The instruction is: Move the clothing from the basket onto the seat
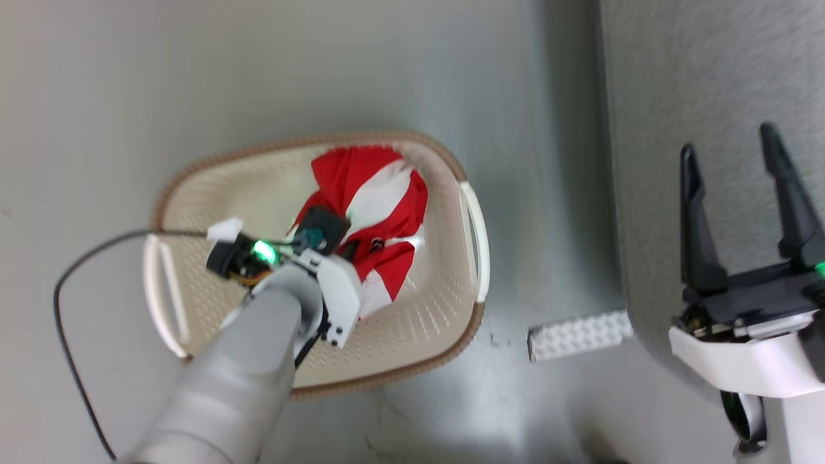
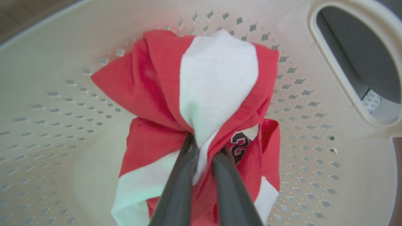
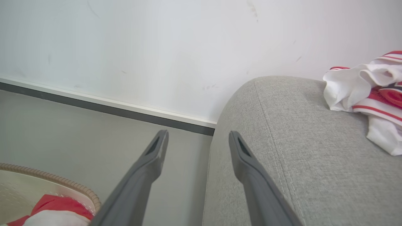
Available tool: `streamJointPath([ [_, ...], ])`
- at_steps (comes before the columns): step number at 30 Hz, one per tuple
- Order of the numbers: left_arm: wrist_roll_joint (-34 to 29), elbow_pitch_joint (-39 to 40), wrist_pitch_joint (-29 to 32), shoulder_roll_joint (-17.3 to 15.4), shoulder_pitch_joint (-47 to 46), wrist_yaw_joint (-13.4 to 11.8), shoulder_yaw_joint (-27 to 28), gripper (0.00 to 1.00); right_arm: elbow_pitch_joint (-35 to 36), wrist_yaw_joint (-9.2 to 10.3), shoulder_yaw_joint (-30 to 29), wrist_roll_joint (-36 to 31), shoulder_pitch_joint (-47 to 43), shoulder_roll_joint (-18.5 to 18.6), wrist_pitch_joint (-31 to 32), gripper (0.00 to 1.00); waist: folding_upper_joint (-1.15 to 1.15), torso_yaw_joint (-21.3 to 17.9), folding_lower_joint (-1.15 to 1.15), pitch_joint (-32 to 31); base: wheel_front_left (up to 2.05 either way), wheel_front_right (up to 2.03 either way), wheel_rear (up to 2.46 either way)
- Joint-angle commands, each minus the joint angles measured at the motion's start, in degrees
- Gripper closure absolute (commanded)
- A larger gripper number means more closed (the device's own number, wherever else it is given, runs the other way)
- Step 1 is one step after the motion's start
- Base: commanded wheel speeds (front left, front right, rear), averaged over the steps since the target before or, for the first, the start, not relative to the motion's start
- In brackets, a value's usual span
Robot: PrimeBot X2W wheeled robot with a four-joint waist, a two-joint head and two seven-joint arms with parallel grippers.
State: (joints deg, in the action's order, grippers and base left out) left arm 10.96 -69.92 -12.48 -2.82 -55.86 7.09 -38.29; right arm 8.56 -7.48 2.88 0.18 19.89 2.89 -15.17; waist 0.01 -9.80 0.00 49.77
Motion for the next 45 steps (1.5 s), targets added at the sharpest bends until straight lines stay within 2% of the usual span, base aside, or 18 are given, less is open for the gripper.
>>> streamJointPath([
  [1, 0.5, 0.1, -0.6, -0.2, 1.2, -0.2, 0.2, 1.00, -0.6, -0.01, -0.2, 0.4, -1.0, 0.0, 0.0, 0.00, -0.01, 1.9, 0.00, -6.1, 0.00, 0.00, 0.00],
  [7, 5.2, 3.9, -2.4, -0.2, 9.1, -1.4, 2.1, 1.00, -5.0, -0.01, -1.4, 0.6, -5.2, 0.2, 0.0, 0.00, -0.01, 3.8, 0.00, -18.1, 0.00, 0.00, 0.00],
  [15, 10.6, 12.5, -2.6, -0.5, 21.4, -4.2, 6.7, 1.00, -9.0, -0.01, -2.6, 0.8, -12.6, 0.3, 0.0, 0.00, -0.01, 5.7, 0.00, -31.6, 0.00, 0.00, 0.00],
  [26, 10.8, 28.5, -2.7, -4.5, 36.5, -9.1, 12.5, 1.00, -13.0, -0.01, -3.4, 1.3, -21.8, 0.7, 0.0, 0.00, -0.01, 7.3, 0.00, -45.3, 0.00, 0.00, 0.00],
  [33, 9.8, 38.0, -2.7, -7.1, 43.4, -11.8, 15.5, 1.00, -15.0, -0.01, -3.6, 1.5, -25.6, 1.6, 0.0, 0.00, -0.01, 7.9, 0.00, -50.9, 0.00, 0.00, 0.00],
  [45, 8.3, 49.3, -2.7, -10.2, 50.9, -13.7, 19.2, 1.00, -17.2, -0.01, -3.4, 2.5, -27.4, 1.4, 0.0, 0.00, -0.01, 9.9, 0.00, -54.6, 0.00, 0.00, 0.00],
])
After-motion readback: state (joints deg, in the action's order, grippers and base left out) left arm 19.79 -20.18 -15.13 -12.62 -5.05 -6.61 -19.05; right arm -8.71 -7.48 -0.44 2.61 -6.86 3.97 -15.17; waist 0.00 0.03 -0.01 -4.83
